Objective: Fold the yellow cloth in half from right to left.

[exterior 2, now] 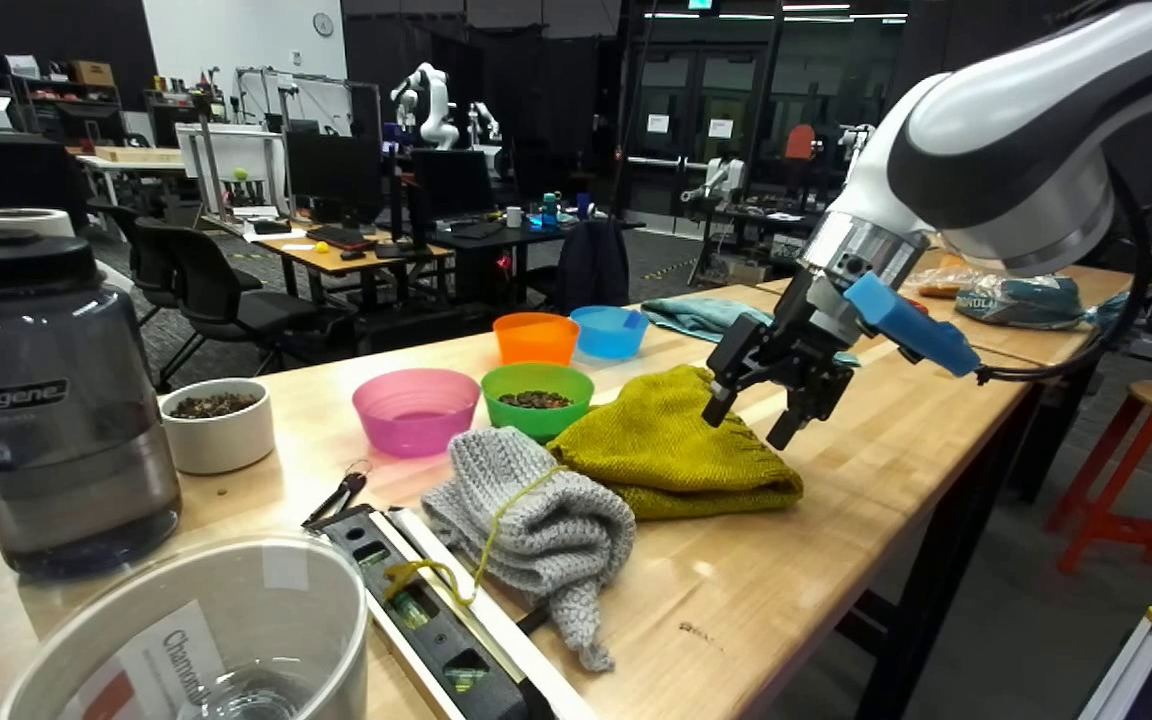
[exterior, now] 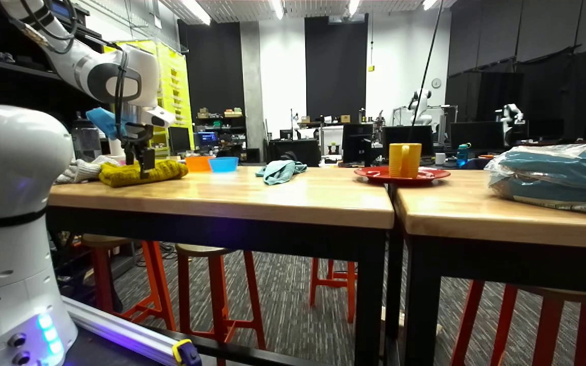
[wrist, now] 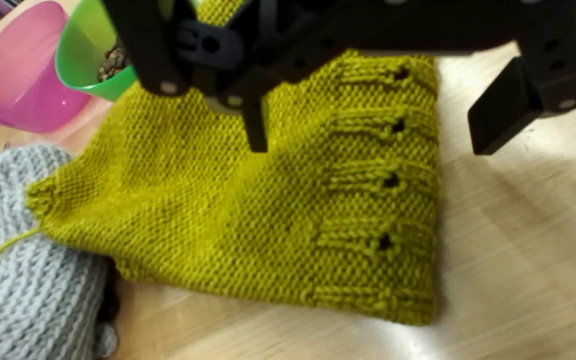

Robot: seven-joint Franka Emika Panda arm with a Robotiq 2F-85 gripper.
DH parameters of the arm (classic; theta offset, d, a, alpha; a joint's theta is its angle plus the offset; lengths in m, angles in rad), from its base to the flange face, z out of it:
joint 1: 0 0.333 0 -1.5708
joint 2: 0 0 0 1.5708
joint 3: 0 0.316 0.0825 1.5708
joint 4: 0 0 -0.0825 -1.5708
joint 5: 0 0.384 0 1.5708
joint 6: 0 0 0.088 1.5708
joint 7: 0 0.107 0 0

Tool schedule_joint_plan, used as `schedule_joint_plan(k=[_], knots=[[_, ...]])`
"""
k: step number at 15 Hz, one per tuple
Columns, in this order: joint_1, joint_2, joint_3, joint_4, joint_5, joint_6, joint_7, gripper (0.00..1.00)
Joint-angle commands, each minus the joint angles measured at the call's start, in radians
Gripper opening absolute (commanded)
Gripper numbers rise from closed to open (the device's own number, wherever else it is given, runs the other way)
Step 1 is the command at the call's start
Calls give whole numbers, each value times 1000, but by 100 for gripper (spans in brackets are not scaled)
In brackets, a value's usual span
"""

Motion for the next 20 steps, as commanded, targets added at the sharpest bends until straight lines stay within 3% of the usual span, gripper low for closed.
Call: schedule_joint_plan(k=[1,2,3,4,11,14,20], knots=[[17,41,9,25,42,15,-28,100],[18,50,13,29,47,14,-29,100],[17,61,17,32,49,16,-29,83],[18,68,19,35,52,16,-31,74],[-1,62,34,41,31,9,-12,19],[-31,24,36,47,-12,-22,12,0],[-119,-92,29,44,-166,-142,56,2]])
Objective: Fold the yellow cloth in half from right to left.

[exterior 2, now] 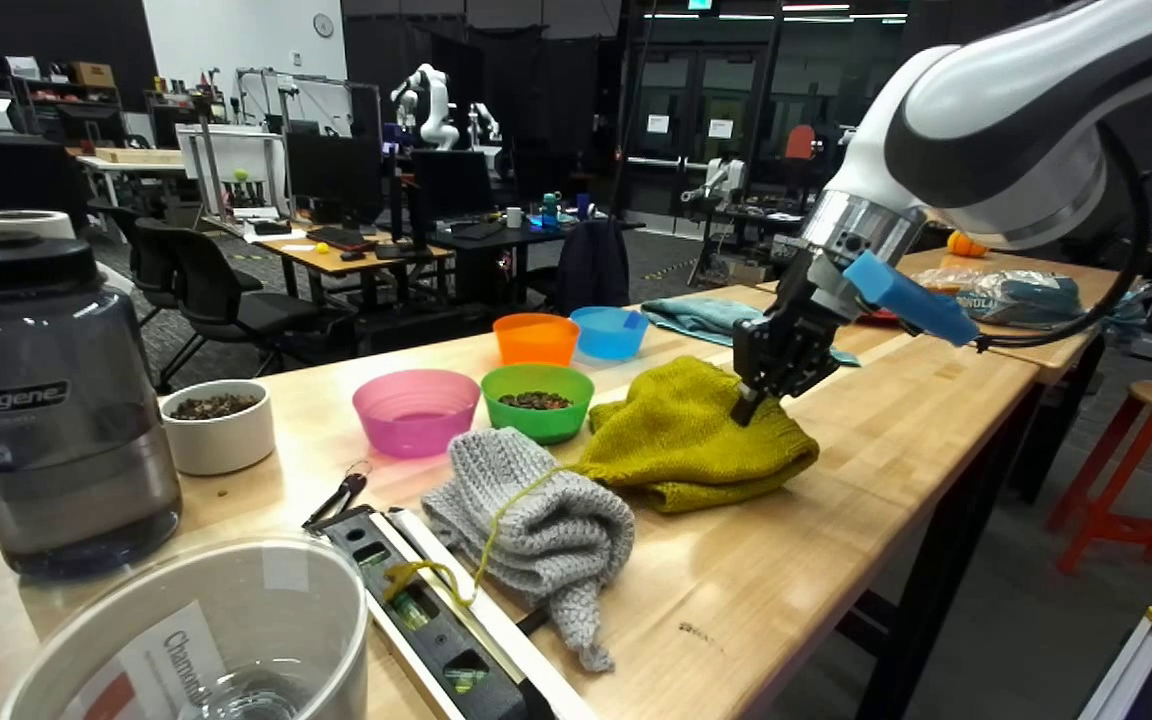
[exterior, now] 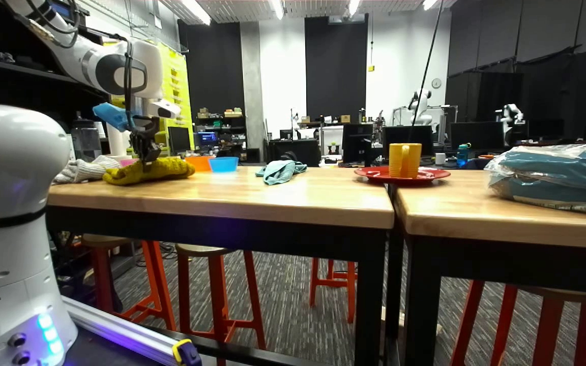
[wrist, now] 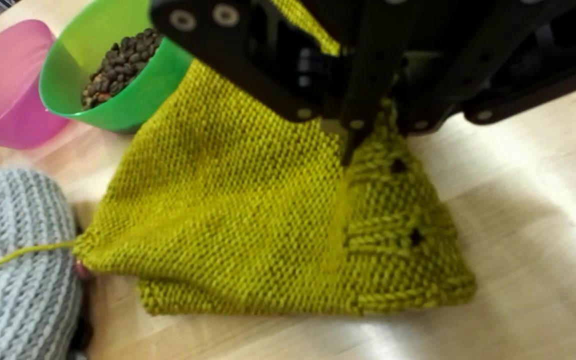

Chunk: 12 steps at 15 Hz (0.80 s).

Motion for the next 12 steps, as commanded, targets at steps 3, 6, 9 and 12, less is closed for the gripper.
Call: schedule_joint_plan(k=[3,6,9,12], knots=[[-80,-128,14,13,-125,-154,50,2],[-81,-125,43,48,-158,-191,71,2],[-62,-77,115,88,-192,-200,111,2],[-49,-1,200,144,-242,-210,157,2]])
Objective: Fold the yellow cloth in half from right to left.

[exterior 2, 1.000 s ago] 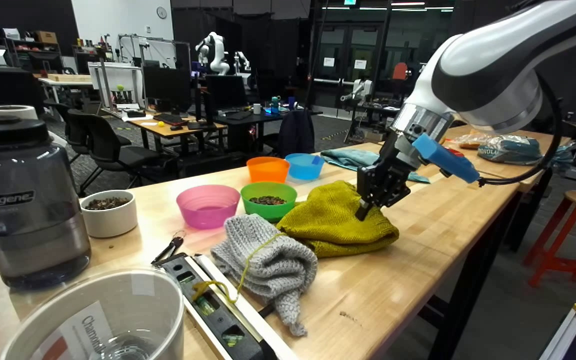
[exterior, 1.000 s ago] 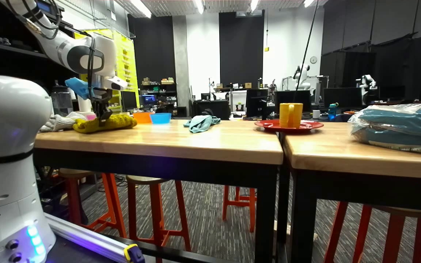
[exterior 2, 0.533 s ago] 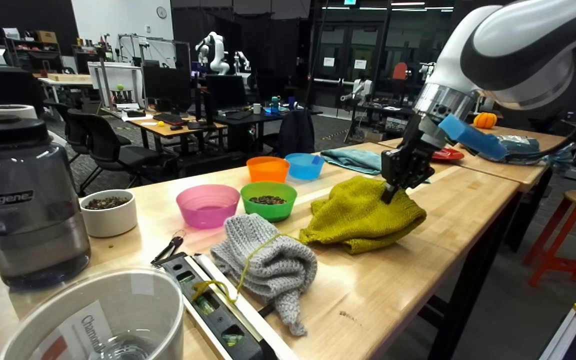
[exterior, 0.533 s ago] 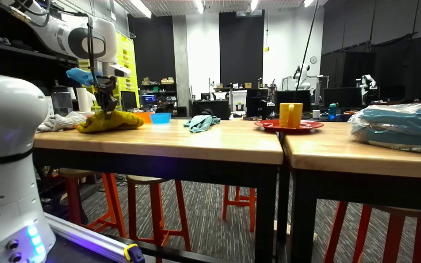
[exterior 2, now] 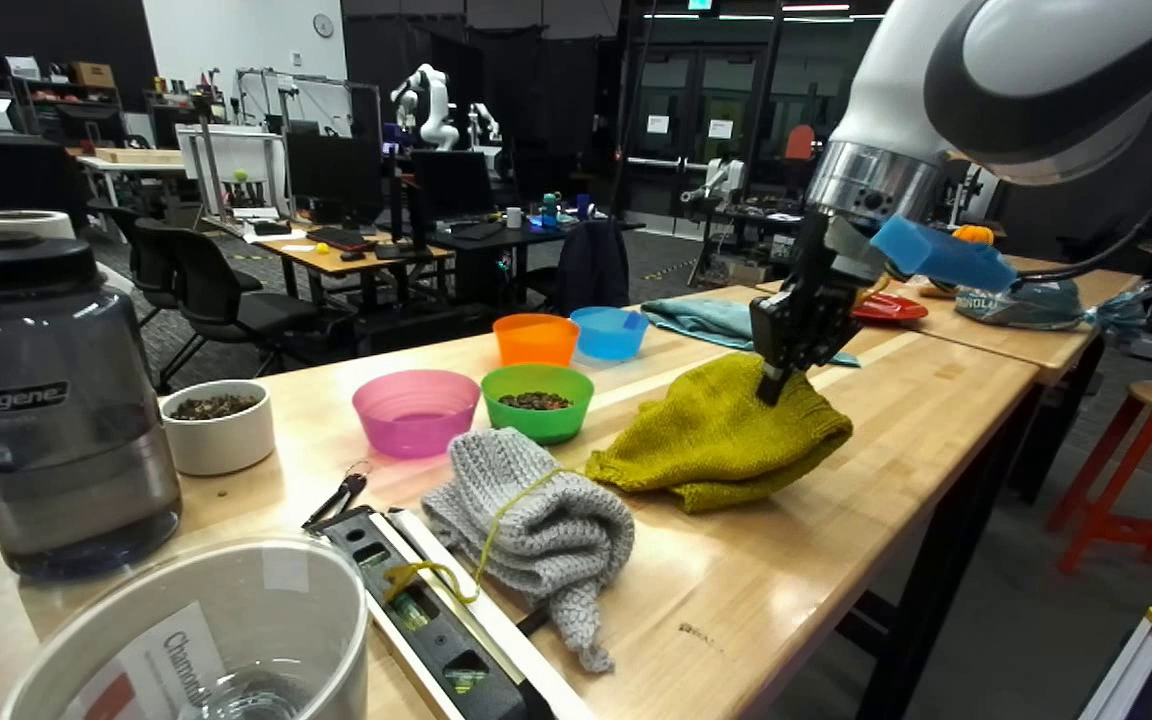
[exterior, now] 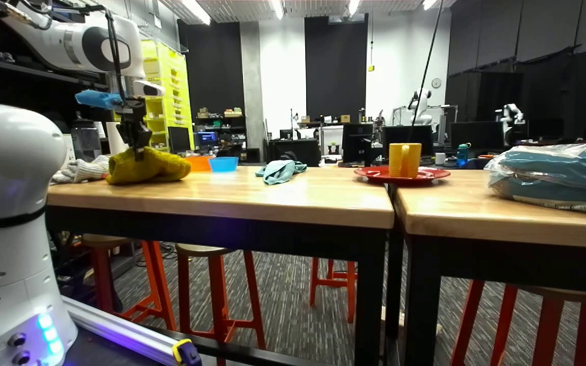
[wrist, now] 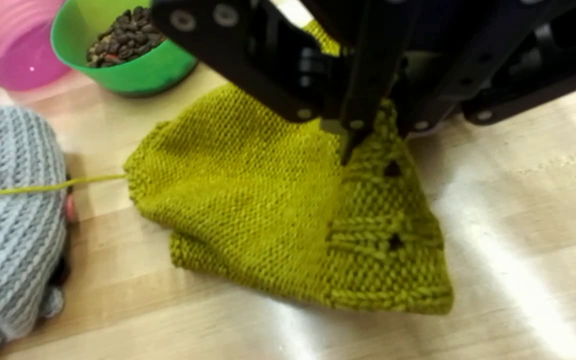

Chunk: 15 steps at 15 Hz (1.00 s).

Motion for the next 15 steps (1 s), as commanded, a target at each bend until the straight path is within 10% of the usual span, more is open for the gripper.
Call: schedule_joint_plan(k=[1,15], knots=[[12,111,95,96,-79,-35,76,2],[35,101,78,265,-173,-209,81,2]])
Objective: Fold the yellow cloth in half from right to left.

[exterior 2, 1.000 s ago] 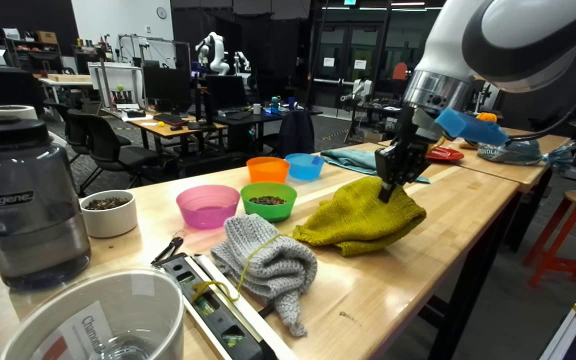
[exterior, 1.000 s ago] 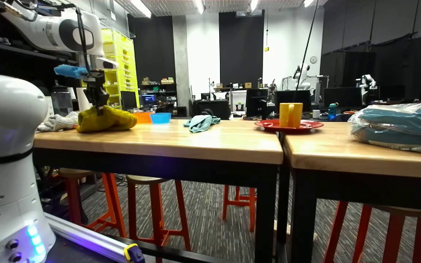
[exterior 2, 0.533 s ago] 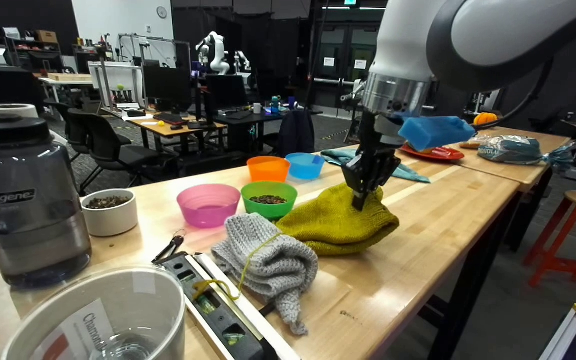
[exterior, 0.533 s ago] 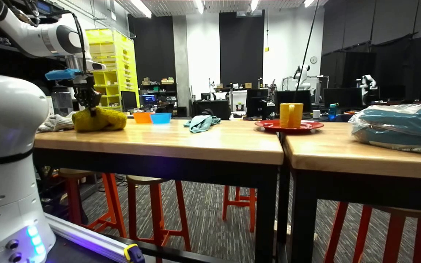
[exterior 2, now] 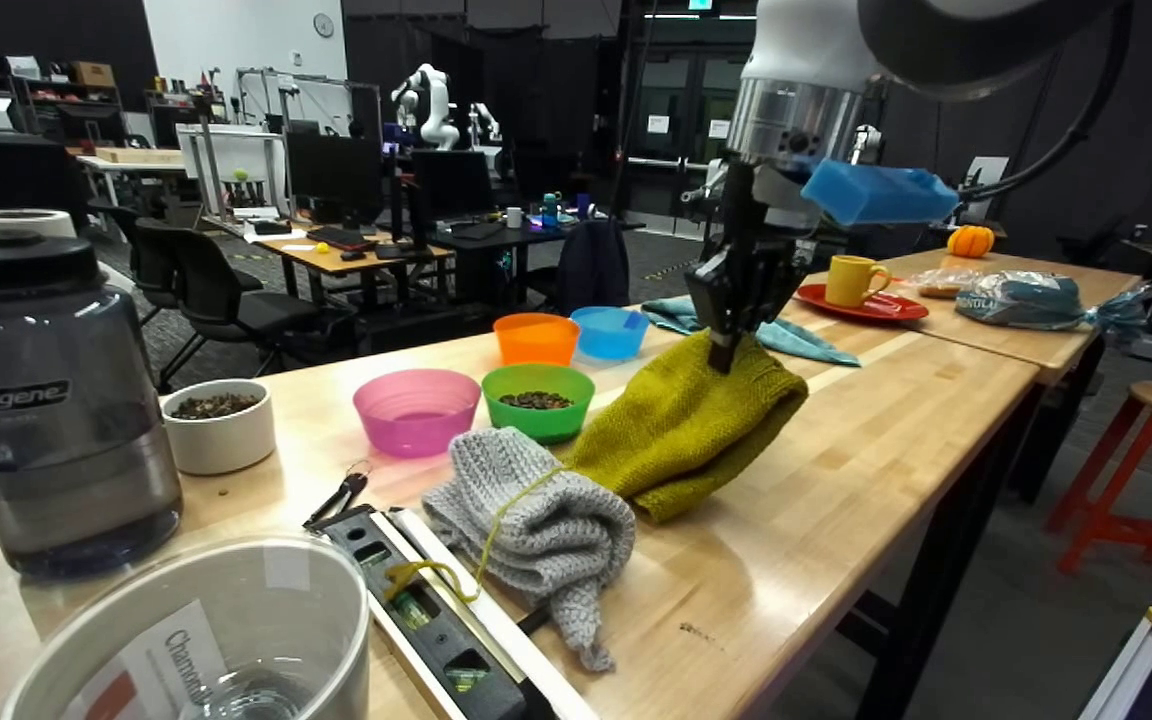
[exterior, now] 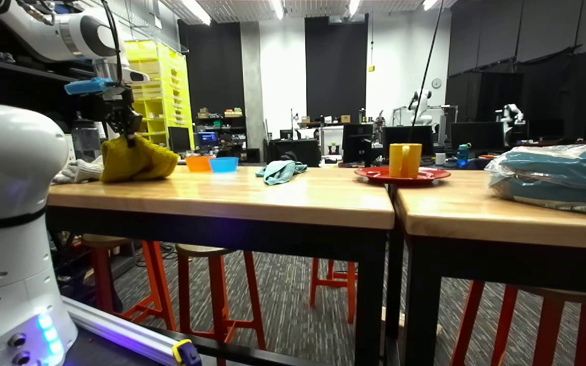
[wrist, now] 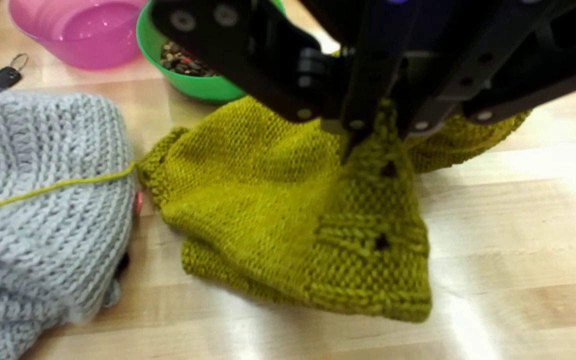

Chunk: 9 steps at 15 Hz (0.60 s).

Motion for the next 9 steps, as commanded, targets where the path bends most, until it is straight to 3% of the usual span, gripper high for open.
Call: schedule_joint_plan(k=[1,4,9], knots=[[3,-54,-40,26,-18,-93,-24,2],[2,-47,-60,30,-8,-153,-47,2],[16,-64,-58,33,13,-150,-45,2]])
